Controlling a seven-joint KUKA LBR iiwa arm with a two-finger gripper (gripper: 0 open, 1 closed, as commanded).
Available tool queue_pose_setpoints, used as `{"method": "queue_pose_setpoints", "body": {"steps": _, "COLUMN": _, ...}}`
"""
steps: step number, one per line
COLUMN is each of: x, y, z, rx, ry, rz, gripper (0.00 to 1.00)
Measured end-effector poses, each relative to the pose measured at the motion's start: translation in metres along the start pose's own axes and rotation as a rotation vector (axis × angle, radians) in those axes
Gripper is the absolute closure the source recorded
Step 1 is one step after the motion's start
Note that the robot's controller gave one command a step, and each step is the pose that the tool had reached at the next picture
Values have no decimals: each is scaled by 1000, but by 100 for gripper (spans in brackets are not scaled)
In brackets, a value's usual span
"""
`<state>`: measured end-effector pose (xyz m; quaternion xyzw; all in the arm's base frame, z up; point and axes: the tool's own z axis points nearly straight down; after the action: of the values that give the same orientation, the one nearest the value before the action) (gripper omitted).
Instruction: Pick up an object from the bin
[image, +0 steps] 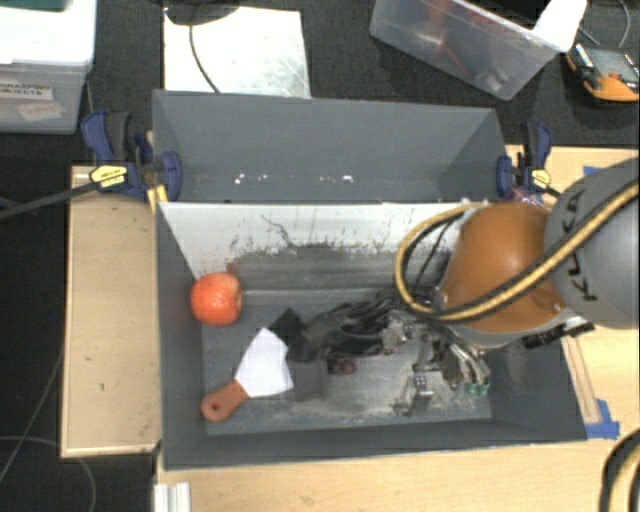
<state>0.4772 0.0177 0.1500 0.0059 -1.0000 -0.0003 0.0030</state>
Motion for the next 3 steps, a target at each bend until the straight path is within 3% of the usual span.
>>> {"method": "queue_pose_setpoints", "body": {"steps": 1, "x": -2, "y": 0, "z": -3, "rx": 0, "ry": -8, "rz": 1, "gripper": 0}}
{"method": "queue_pose_setpoints", "body": {"steps": 2, "x": -86, "y": 41, "z": 81, "rx": 0, "ry": -10, "rz": -548, "gripper": 0}}
{"method": "queue_pose_setpoints", "body": {"steps": 3, "x": -88, "y": 38, "z": 9, "rx": 1, "ry": -14, "rz": -231, "gripper": 0}}
